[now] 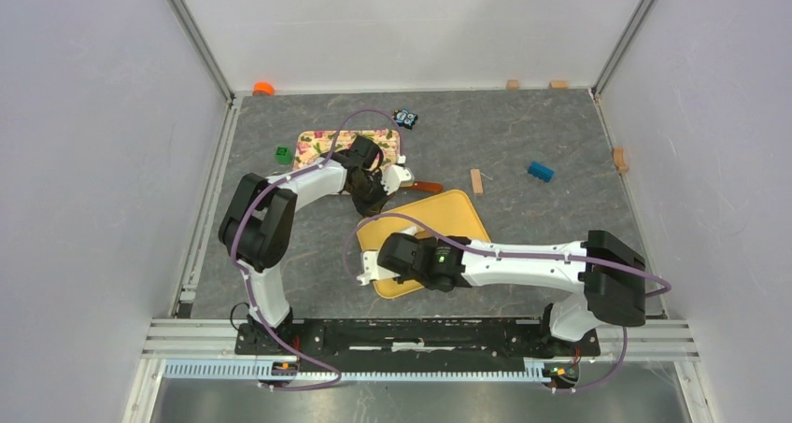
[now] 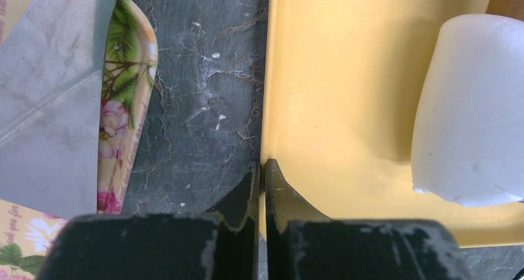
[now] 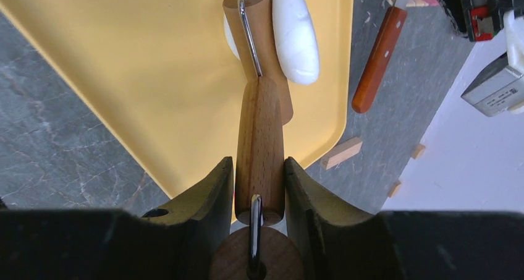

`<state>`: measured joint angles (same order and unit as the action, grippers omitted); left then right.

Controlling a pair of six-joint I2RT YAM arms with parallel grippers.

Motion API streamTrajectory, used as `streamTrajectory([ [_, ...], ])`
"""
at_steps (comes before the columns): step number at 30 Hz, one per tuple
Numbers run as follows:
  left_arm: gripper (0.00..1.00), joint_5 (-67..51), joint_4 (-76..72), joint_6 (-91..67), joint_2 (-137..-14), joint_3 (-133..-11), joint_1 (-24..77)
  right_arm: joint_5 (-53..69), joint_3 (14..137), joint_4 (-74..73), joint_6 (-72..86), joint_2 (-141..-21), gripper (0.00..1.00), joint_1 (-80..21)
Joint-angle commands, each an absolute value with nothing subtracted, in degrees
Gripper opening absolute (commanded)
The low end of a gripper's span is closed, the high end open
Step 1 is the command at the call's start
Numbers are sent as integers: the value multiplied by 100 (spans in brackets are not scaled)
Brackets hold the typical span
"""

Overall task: Roll out the dumpling wrappers from the dough
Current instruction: Flatten out the dough on the work surface.

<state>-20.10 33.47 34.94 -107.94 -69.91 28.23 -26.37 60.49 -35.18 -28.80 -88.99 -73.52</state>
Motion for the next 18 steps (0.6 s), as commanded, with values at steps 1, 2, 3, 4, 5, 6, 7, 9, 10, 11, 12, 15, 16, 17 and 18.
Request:
streamTrajectory([
  [1, 2, -1828, 3313, 3401, -11276, -6803, 2836, -1796, 5987, -3827, -2938, -8745, 0, -7690],
  [2, 2, -1828, 3313, 3399, -11276, -6803, 2834, -1786, 5983, -3834, -2993, -8702, 0, -7727],
  [3, 2, -1829, 3313, 3396, -11275, -6807, 2830, -1807, 5992, -3815, -3021, -8645, 0, -7743],
  [4, 2, -1833, 3310, 3398, -11276, -6805, 2830, -1852, 6007, -3805, -3023, -8602, 0, -7743],
  [5, 2, -1837, 3318, 3397, -11284, -6811, 2830, -1941, 6048, -3812, -3023, -8576, 0, -7743],
  [6, 2, -1846, 3337, 3397, -11284, -6819, 2834, -1984, 6114, -3854, -3023, -8574, 0, -7748],
  [7, 2, -1842, 3340, 3395, -11294, -6827, 2830, -2001, 6175, -3932, -3015, -8569, 0, -7744],
  [9, 2, -1841, 3348, 3395, -11298, -6829, 2838, -1939, 6271, -3997, -3021, -8527, 0, -7750],
  [10, 2, -1845, 3348, 3399, -11294, -6834, 2838, -1925, 6271, -3999, -3023, -8483, 0, -7753],
  [11, 2, -1850, 3348, 3403, -11296, -6831, 2836, -1961, 6270, -4002, -3001, -8433, 0, -7753],
  [12, 2, -1850, 3346, 3396, -11294, -6821, 2837, -2029, 6268, -4038, -2982, -8376, 0, -7750],
  [15, 2, -1846, 3341, 3398, -11289, -6820, 2836, -2234, 6269, -4095, -2889, -8182, 0, -7745],
  [16, 2, -1850, 3347, 3401, -11294, -6820, 2835, -2329, 6281, -4087, -2847, -8111, 0, -7734],
  [17, 2, -1846, 3343, 3395, -11287, -6820, 2832, -2440, 6299, -4099, -2804, -8049, 0, -7698],
  [18, 2, -1856, 3348, 3393, -11279, -6821, 2833, -2521, 6347, -4124, -2740, -7991, 0, -7631],
])
